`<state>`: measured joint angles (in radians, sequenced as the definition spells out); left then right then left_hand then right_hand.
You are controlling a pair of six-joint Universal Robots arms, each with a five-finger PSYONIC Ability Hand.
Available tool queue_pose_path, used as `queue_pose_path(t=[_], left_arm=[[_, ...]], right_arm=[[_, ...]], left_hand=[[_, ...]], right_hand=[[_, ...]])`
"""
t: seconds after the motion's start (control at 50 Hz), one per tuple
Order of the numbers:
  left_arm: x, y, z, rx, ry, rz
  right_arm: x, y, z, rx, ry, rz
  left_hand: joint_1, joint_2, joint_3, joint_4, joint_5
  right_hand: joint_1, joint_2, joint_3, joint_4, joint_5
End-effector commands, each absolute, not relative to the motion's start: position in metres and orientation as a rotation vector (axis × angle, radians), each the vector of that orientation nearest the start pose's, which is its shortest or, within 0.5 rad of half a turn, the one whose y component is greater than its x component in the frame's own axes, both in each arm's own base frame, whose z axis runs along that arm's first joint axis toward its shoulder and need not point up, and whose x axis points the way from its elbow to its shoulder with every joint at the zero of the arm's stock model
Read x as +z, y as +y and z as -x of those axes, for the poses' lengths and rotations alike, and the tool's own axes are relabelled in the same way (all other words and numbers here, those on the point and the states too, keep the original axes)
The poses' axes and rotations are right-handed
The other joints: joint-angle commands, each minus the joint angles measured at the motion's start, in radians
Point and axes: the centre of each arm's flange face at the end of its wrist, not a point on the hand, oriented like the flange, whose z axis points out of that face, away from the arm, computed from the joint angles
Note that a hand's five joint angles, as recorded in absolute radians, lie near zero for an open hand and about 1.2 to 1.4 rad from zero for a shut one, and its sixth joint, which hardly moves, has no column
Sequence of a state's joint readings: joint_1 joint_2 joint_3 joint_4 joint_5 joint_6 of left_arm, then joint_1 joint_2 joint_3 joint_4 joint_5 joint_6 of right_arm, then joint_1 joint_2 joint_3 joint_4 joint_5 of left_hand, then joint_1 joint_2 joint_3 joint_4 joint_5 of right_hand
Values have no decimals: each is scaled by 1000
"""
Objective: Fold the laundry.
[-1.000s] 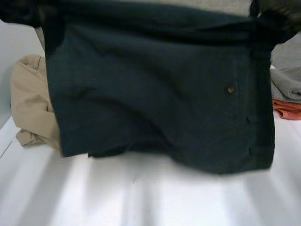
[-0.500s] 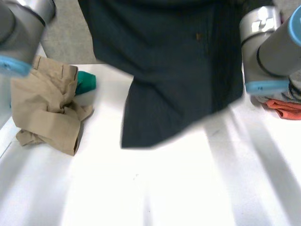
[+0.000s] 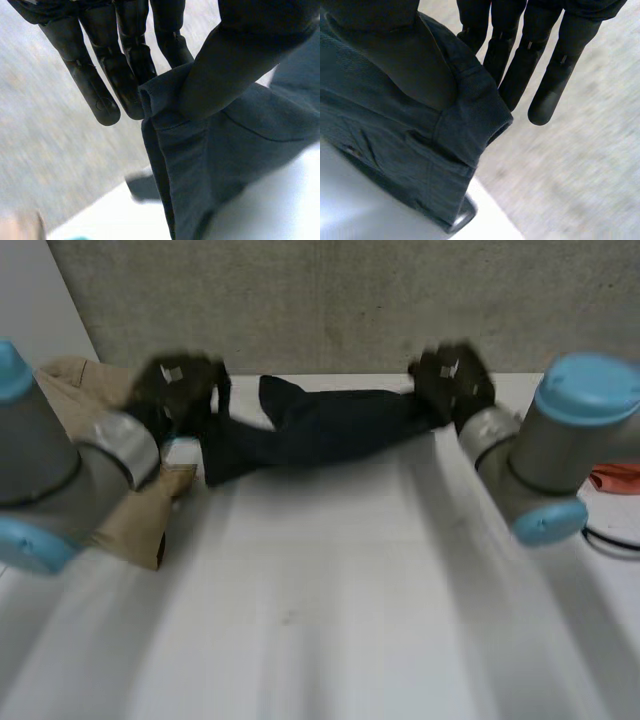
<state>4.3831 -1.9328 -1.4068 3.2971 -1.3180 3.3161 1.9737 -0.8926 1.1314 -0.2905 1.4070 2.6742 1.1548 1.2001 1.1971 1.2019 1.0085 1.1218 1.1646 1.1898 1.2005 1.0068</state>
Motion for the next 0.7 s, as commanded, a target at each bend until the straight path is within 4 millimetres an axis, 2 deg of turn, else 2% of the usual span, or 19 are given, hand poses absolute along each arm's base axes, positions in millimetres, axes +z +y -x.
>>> queue_pose_path(t=[0.02,0.1,0.12,0.18,0.2,0.26,0.28,0.32,0.36,0.42,0.44,0.5,0.52,0.54,0.58,0.62,0.68,0.7], left_arm=[[194,-262,260,-2017,2494,-1102],[186,-227,255,-1876,2595,-1208],[185,-211,253,-1806,2640,-1254],[185,-184,247,-1649,2697,-1342],[184,-165,241,-1495,2719,-1417],[186,-140,229,-1259,2740,-1507],[185,-124,223,-1120,2756,-1571],[186,-115,221,-1065,2751,-1628],[186,-110,224,-1072,2712,-1697],[189,-113,230,-1143,2658,-1721],[191,-122,235,-1226,2601,-1717],[193,-138,246,-1370,2504,-1701],[197,-149,256,-1487,2418,-1691],[200,-155,262,-1547,2378,-1686],[209,-178,287,-1768,2226,-1675],[213,-196,307,-1916,2119,-1684],[218,-218,328,-2057,2003,-1713],[219,-231,341,-2119,1936,-1749]], right_arm=[[145,-326,-291,-1885,2118,1346],[148,-293,-271,-1661,2246,1454],[151,-276,-262,-1559,2287,1513],[160,-247,-246,-1399,2333,1635],[163,-229,-233,-1279,2355,1731],[165,-203,-216,-1115,2342,1907],[165,-192,-208,-1056,2292,2037],[166,-187,-204,-1043,2234,2139],[161,-183,-205,-1030,2193,2165],[161,-186,-209,-1062,2201,2113],[157,-190,-212,-1074,2215,2068],[152,-200,-219,-1124,2247,1981],[151,-202,-220,-1134,2255,1969],[151,-204,-221,-1145,2267,1951],[148,-207,-224,-1182,2294,1898],[147,-208,-225,-1210,2298,1876],[145,-210,-228,-1258,2290,1850],[145,-211,-229,-1285,2282,1844]], left_hand=[[241,196,199,194,213],[241,196,199,194,213],[241,196,199,194,213],[241,196,199,194,213],[241,196,199,194,213],[241,196,199,194,213],[241,196,199,194,213],[241,196,199,194,213],[241,196,199,194,213],[241,196,199,194,213],[241,196,199,194,213],[-633,-678,-675,-680,-661],[-980,-1026,-1023,-1027,-1008],[-980,-1026,-1023,-1027,-1008],[-980,-1026,-1023,-1027,-1008],[-980,-1026,-1023,-1027,-1008],[-980,-1026,-1023,-1027,-1008],[-980,-1026,-1023,-1027,-1008]], right_hand=[[275,232,206,196,215],[275,232,206,196,215],[275,232,206,196,215],[275,232,206,196,215],[275,232,206,196,215],[275,232,206,196,215],[275,232,206,196,215],[275,232,206,196,215],[275,232,206,196,215],[275,232,206,196,215],[275,232,206,196,215],[275,232,206,196,215],[275,232,206,196,215],[275,232,206,196,215],[275,232,206,196,215],[275,232,206,196,215],[275,232,206,196,215],[275,232,206,196,215]])
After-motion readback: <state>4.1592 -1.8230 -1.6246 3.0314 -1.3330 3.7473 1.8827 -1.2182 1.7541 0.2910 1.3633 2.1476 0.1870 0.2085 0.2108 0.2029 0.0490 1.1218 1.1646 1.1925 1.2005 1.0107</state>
